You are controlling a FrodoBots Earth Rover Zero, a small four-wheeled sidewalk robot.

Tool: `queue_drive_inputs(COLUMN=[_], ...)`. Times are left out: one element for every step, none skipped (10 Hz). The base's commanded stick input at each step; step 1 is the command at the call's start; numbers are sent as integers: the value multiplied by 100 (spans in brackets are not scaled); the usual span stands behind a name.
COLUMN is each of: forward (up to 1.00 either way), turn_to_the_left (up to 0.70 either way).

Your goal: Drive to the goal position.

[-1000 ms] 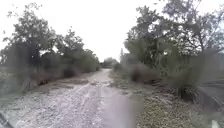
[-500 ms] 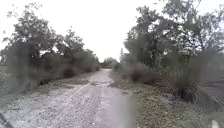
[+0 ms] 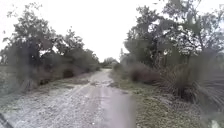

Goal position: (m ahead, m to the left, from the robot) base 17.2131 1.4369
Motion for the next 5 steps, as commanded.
queue_drive_inputs(forward=[100,100,100,100,100], turn_to_the_left=[0,0,0,0,0])
